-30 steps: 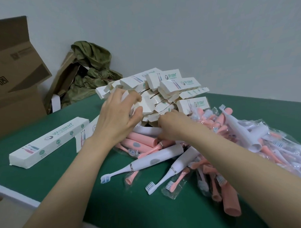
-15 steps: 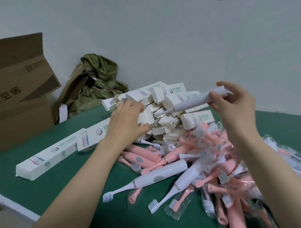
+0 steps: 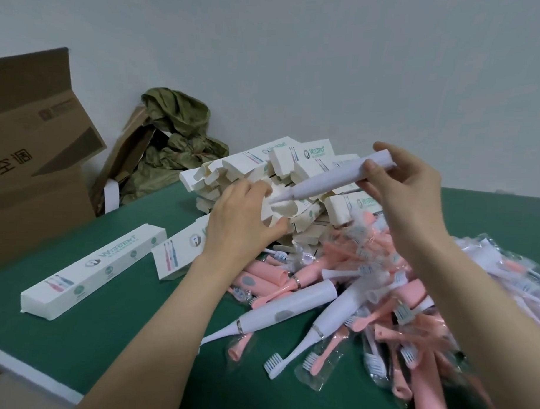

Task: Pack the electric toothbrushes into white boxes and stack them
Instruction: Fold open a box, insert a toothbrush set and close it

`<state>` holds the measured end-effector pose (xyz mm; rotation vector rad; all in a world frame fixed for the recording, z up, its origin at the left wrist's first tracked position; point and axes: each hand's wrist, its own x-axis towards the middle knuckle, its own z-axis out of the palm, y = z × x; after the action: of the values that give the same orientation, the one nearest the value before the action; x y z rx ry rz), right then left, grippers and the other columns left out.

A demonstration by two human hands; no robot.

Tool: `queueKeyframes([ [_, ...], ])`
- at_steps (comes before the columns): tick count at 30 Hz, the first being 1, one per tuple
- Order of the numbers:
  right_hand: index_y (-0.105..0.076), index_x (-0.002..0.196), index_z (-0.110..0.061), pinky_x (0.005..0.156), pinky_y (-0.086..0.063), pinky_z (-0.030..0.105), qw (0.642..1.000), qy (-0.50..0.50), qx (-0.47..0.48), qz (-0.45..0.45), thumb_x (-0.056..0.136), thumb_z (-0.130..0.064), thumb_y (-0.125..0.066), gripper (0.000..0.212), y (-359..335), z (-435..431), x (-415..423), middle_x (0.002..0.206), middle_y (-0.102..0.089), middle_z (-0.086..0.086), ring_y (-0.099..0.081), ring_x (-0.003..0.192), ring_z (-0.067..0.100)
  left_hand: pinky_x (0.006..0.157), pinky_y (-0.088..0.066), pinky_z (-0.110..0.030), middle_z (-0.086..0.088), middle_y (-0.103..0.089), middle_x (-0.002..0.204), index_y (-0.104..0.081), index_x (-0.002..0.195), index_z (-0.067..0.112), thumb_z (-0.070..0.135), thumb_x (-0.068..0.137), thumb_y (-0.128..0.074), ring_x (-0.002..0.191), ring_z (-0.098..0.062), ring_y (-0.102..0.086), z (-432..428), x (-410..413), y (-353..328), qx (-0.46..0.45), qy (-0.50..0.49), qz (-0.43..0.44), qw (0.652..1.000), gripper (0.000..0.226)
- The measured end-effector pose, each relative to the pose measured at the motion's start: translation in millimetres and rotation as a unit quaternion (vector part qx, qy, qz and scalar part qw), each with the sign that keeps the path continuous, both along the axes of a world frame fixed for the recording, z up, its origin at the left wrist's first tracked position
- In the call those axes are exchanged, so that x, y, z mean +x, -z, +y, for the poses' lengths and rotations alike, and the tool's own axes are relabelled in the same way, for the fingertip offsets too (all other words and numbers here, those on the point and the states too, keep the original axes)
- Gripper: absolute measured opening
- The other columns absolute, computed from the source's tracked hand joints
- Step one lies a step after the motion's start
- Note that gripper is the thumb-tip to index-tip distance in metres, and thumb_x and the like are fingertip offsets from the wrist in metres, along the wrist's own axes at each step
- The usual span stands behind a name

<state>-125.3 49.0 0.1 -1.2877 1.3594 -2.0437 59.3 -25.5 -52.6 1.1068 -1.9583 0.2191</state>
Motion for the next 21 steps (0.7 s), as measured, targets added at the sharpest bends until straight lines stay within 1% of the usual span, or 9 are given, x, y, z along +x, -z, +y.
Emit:
queueKeyframes([
  [2, -0.059, 0.121, -0.013, 0.085, -0.056, 0.033, 0.998, -0.027, 0.028, 0.039, 0.089, -0.005, -0.062, 0.034, 7.7, -2.4, 16.6, 0.093, -0.066, 0.008, -0.067, 0.086, 0.019, 0.073, -0.036, -0.029, -0.004, -0.058, 0.103, -0.060, 0.108, 0.012, 0.042, 0.071, -0.060, 0.096, -0.025, -0.052, 4.2, -3.1, -0.9, -0.011, 0.031, 0.017, 0.999, 0.048],
  [4, -0.056, 0.116, -0.020, 0.083, -0.056, 0.035, 0.994, -0.034, 0.047, 0.089, 0.085, -0.012, -0.068, 0.034, 14.8, -3.9, 30.2, 0.093, -0.069, 0.008, -0.067, 0.085, 0.021, 0.072, -0.039, -0.030, -0.004, -0.059, 0.102, -0.058, 0.109, 0.011, 0.035, 0.071, -0.068, 0.094, -0.024, -0.053, 7.7, -5.1, -0.6, -0.034, 0.054, 0.039, 0.997, 0.046],
  [6, -0.052, 0.103, -0.025, 0.074, -0.053, 0.026, 0.988, -0.001, 0.042, 0.146, 0.079, -0.019, -0.075, 0.033, 17.9, -5.9, 35.9, 0.087, -0.068, 0.001, -0.064, 0.076, 0.013, 0.074, -0.037, -0.028, -0.004, -0.059, 0.105, -0.057, 0.111, 0.012, 0.031, 0.071, -0.073, 0.097, -0.024, -0.053, 9.0, -4.9, 0.7, -0.037, 0.066, 0.042, 0.996, 0.047],
  [8, -0.056, 0.093, -0.023, 0.067, -0.049, 0.018, 0.980, 0.035, 0.035, 0.193, 0.073, -0.021, -0.080, 0.031, 17.8, -8.6, 37.6, 0.081, -0.062, -0.012, -0.055, 0.065, 0.000, 0.077, -0.035, -0.026, -0.003, -0.059, 0.108, -0.057, 0.113, 0.013, 0.031, 0.070, -0.075, 0.101, -0.024, -0.052, 8.9, -2.9, 3.0, -0.029, 0.072, 0.045, 0.996, 0.049],
  [10, -0.062, 0.087, -0.022, 0.064, -0.047, 0.017, 0.978, 0.030, 0.050, 0.201, 0.069, -0.019, -0.083, 0.027, 20.0, -11.5, 40.8, 0.075, -0.059, -0.017, -0.051, 0.059, -0.002, 0.078, -0.035, -0.027, -0.001, -0.059, 0.107, -0.057, 0.114, 0.015, 0.029, 0.069, -0.076, 0.101, -0.023, -0.052, 8.9, -0.4, 5.2, -0.027, 0.076, 0.056, 0.995, 0.051],
  [12, -0.068, 0.087, -0.019, 0.065, -0.045, 0.015, 0.977, -0.011, 0.068, 0.202, 0.071, -0.014, -0.081, 0.021, 25.7, -13.0, 48.1, 0.076, -0.062, -0.015, -0.052, 0.060, -0.001, 0.078, -0.037, -0.028, -0.002, -0.060, 0.106, -0.058, 0.114, 0.013, 0.025, 0.067, -0.078, 0.099, -0.025, -0.054, 8.5, 1.3, 6.3, -0.035, 0.081, 0.057, 0.995, 0.052],
  [16, -0.076, 0.091, -0.008, 0.070, -0.040, 0.005, 0.941, -0.050, 0.050, 0.332, 0.082, -0.001, -0.067, 0.014, 36.0, -11.8, 57.4, 0.086, -0.072, 0.002, -0.053, 0.070, 0.000, 0.083, -0.037, -0.030, -0.008, -0.063, 0.107, -0.059, 0.113, 0.006, 0.026, 0.066, -0.070, 0.101, -0.030, -0.056, 5.2, 3.5, 6.7, -0.037, 0.090, 0.032, 0.995, 0.052],
  [18, -0.076, 0.091, -0.006, 0.071, -0.041, 0.004, 0.948, -0.039, 0.043, 0.314, 0.083, 0.001, -0.064, 0.016, 34.3, -9.9, 52.1, 0.088, -0.073, 0.005, -0.055, 0.068, 0.000, 0.085, -0.036, -0.029, -0.007, -0.063, 0.107, -0.059, 0.112, 0.006, 0.031, 0.067, -0.070, 0.102, -0.028, -0.056, 5.1, 4.5, 6.9, -0.034, 0.091, 0.033, 0.995, 0.052],
  [21, -0.075, 0.091, -0.009, 0.073, -0.045, 0.009, 0.963, 0.037, 0.059, 0.259, 0.085, -0.002, -0.062, 0.016, 22.5, -7.6, 30.7, 0.082, -0.071, -0.001, -0.059, 0.072, 0.003, 0.084, -0.036, -0.029, -0.007, -0.062, 0.106, -0.059, 0.113, 0.008, 0.030, 0.067, -0.078, 0.102, -0.027, -0.054, 6.6, 5.7, 8.5, -0.035, 0.084, 0.037, 0.995, 0.054],
])
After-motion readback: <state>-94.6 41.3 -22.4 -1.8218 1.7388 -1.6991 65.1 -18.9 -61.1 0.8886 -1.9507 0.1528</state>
